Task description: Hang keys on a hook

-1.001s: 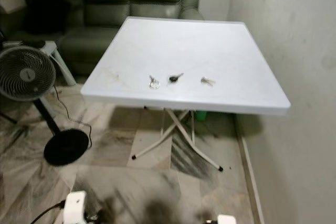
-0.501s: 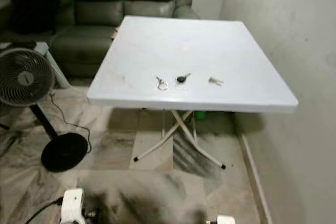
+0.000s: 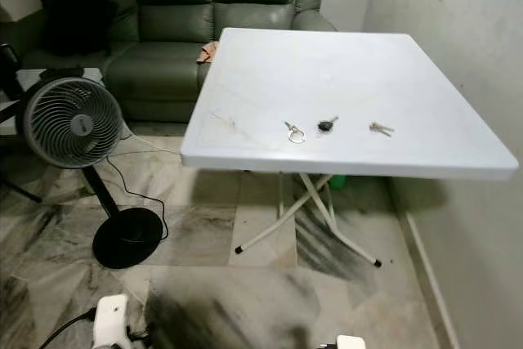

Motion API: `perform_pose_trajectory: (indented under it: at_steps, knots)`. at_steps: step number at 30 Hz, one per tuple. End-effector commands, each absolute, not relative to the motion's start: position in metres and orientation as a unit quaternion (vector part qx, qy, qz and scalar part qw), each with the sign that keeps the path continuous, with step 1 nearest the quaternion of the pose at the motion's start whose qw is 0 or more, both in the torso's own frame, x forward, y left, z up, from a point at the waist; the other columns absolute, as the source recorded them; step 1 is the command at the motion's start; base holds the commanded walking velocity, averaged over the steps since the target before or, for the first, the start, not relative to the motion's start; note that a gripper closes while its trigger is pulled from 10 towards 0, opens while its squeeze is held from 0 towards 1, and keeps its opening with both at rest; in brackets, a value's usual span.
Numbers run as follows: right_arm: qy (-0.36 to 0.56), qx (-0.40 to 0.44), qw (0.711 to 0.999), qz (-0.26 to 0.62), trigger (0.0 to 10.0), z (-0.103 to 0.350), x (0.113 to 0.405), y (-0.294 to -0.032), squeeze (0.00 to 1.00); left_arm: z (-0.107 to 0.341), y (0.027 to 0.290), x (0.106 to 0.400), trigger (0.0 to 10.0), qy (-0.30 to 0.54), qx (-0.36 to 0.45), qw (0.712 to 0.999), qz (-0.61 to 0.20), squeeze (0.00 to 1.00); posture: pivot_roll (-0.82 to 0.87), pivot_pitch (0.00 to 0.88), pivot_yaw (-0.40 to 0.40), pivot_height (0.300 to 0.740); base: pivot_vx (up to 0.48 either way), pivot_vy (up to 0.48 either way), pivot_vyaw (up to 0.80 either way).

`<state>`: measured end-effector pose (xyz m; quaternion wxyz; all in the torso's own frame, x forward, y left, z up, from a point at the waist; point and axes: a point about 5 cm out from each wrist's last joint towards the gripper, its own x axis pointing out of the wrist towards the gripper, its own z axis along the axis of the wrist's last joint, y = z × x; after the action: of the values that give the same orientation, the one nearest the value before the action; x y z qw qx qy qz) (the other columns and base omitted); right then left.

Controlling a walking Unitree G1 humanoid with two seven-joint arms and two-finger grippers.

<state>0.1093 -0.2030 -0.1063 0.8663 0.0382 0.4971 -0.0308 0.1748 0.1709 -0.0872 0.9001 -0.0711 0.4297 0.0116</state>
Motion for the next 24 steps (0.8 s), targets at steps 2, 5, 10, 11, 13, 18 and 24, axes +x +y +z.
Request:
perform_pose_trajectory:
  at_steps: [2,5,10,11,13,18,24]
  knots:
    - [0.504,0.044,0.862,-0.032,10.0,-0.108,0.107,-0.198,0.00,-0.087,0.186,0.171,10.0,0.434,-0.056,0.899,0.029,0.00,0.02,0.000,0.011,0.740,0.000,0.000,0.00]
    - [0.503,0.044,0.862,-0.032,10.0,-0.108,0.108,-0.198,0.00,-0.087,0.185,0.172,10.0,0.432,-0.057,0.900,0.029,0.00,0.02,0.000,0.010,0.740,0.000,0.000,0.00]
    - [0.494,0.042,0.868,-0.028,10.0,-0.106,0.111,-0.199,0.00,-0.085,0.184,0.175,10.0,0.423,-0.056,0.904,0.025,0.00,0.02,0.000,0.010,0.740,0.000,0.000,0.00]
    - [0.492,0.041,0.869,-0.027,10.0,-0.106,0.112,-0.199,0.00,-0.085,0.184,0.176,10.0,0.420,-0.053,0.906,0.022,0.00,0.02,0.000,0.010,0.740,0.000,0.000,0.00]
    - [0.479,0.041,0.876,-0.024,10.0,-0.104,0.118,-0.200,0.00,-0.082,0.184,0.180,10.0,0.407,-0.056,0.912,0.017,0.00,0.02,0.000,0.013,0.740,0.000,0.000,0.00]
    - [0.417,0.039,0.908,-0.007,10.0,-0.091,0.147,-0.202,0.00,-0.070,0.187,0.197,10.0,0.355,-0.061,0.933,0.006,0.00,0.01,0.000,0.017,0.740,0.000,0.000,0.00]
    - [0.269,-0.002,0.961,0.058,10.0,-0.056,0.194,-0.202,0.00,-0.042,0.194,0.226,10.0,0.232,-0.074,0.970,-0.009,0.00,0.01,0.000,0.020,0.740,0.000,0.000,0.00]
